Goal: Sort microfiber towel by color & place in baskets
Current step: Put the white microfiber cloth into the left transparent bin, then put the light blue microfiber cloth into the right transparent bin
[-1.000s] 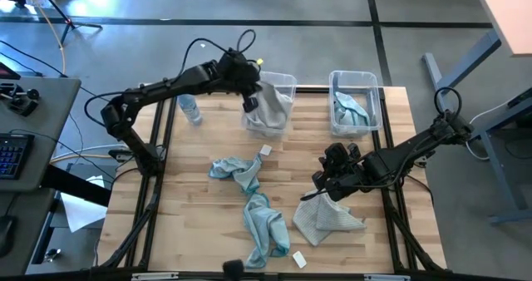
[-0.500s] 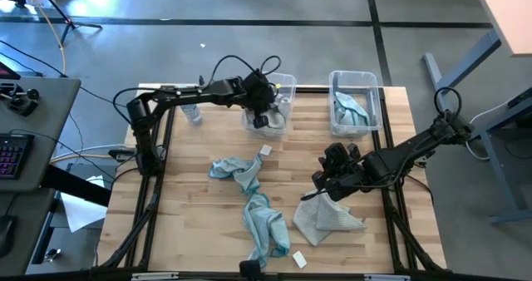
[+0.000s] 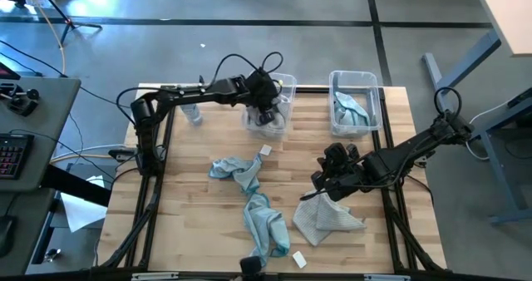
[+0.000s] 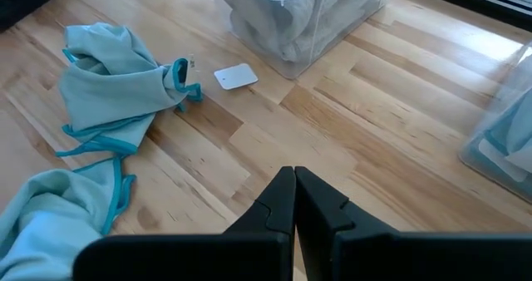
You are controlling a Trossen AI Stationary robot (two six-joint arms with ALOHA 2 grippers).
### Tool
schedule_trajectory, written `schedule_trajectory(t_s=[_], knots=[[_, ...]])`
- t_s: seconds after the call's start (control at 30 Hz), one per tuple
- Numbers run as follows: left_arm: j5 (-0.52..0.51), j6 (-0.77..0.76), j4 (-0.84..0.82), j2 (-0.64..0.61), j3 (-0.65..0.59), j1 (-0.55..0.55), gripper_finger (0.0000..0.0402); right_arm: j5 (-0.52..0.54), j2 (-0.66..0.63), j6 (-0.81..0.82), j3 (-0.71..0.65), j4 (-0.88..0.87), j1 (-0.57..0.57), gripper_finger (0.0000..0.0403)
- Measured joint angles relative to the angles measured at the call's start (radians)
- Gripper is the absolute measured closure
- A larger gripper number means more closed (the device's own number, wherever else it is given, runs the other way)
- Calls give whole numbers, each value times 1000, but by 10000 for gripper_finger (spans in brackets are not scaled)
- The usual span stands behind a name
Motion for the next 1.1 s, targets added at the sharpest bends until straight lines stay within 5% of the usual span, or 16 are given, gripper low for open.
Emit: schedule_trajectory(t_s=[0.17, 0.63, 0.93, 1.1], knots=[[-51, 14, -92, -29, 69, -2, 303, 0, 0, -2, 0, 3, 0, 402], [-47, -191, -434, -219, 147, -120, 301, -28, 0, -54, 0, 13, 0, 402], [-155, -426, -391, -468, -62, -350, 387, -35, 0, -98, 0, 14, 0, 402], [-232, -590, -341, -577, -182, -513, 397, -74, 0, -177, 0, 22, 0, 402]])
